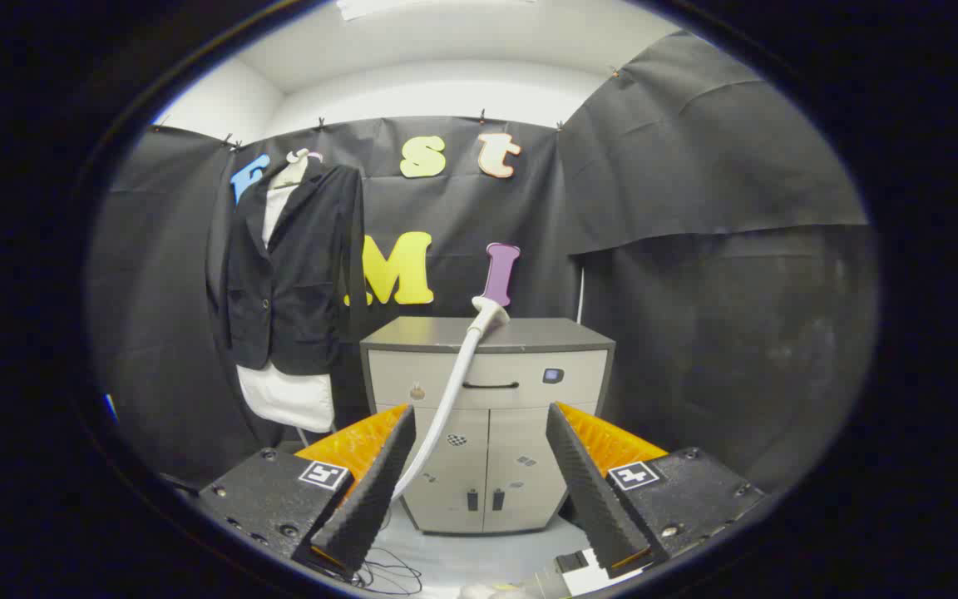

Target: Iron the clothes twice with a garment steamer, once on the left side and once on the right side.

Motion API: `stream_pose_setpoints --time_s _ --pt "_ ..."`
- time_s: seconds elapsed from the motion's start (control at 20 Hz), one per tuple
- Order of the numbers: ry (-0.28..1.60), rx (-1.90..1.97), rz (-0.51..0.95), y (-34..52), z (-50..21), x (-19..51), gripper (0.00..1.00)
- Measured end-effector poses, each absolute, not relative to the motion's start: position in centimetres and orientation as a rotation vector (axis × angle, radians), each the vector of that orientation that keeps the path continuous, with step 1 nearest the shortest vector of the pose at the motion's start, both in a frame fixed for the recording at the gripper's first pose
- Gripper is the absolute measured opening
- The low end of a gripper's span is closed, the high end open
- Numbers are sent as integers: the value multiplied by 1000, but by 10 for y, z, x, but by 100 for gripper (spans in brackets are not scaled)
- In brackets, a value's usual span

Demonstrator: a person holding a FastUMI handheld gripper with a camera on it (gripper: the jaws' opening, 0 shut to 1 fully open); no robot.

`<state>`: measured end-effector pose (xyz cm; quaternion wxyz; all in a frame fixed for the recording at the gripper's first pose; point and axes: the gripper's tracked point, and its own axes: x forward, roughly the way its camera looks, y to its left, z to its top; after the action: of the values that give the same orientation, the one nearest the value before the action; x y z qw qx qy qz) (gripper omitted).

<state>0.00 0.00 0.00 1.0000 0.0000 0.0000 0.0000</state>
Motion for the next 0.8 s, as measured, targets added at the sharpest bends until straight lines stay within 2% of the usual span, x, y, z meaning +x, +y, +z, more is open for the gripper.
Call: stream_pose_setpoints --time_s 0.8 --pt "-44 -23 -59 15 34 17 99"
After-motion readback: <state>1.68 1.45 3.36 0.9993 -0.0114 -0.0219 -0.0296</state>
